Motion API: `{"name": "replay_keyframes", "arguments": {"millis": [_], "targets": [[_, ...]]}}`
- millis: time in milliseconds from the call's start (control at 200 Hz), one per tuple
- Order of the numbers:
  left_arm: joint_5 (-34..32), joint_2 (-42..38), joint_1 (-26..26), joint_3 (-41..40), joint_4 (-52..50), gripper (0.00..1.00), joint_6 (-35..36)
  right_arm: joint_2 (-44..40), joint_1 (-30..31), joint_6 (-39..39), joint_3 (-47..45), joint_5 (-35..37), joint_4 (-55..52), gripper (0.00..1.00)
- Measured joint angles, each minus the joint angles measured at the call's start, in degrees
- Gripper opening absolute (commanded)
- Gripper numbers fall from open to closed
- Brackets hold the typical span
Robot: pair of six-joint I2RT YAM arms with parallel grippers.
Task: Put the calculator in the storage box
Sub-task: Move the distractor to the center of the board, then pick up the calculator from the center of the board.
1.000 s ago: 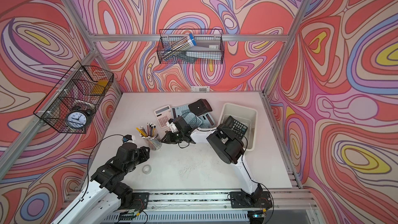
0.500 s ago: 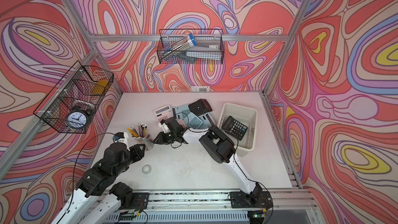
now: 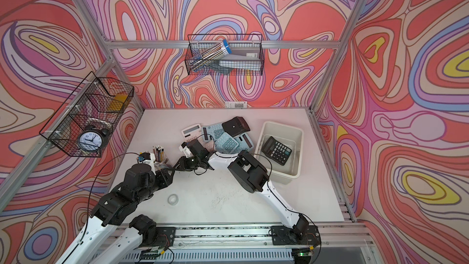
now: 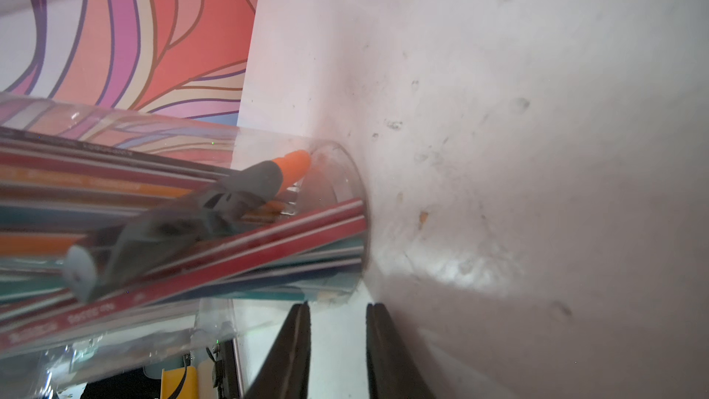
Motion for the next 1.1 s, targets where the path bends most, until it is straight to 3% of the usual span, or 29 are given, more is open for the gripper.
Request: {"name": "replay_keyframes", "arguments": {"millis": [245,511,806,1102], "targets": [[2.78,6.19,0.00,3.50,3.37,0.58,1.20,-10.91,-1.07,-2.40,-9.20,1.97,-3.98,0.33],[5.11,14.51,-0.02,6.62,8.41,0.65,2.43,-24.87,-6.64,-5.38,-18.23,4.17,-6.19,0.38],[11.30,32.59,-0.02,8.72,16.81,0.81,2.14,-33.88,-16.61,-6.71,-29.64,8.28,-10.51,0.43],[14.45,49.20,-0.02,8.72,25.68,0.85,-1.36,-39.69,-18.95,-8.81,-33.90,9.92,-13.20,0.45]]}}
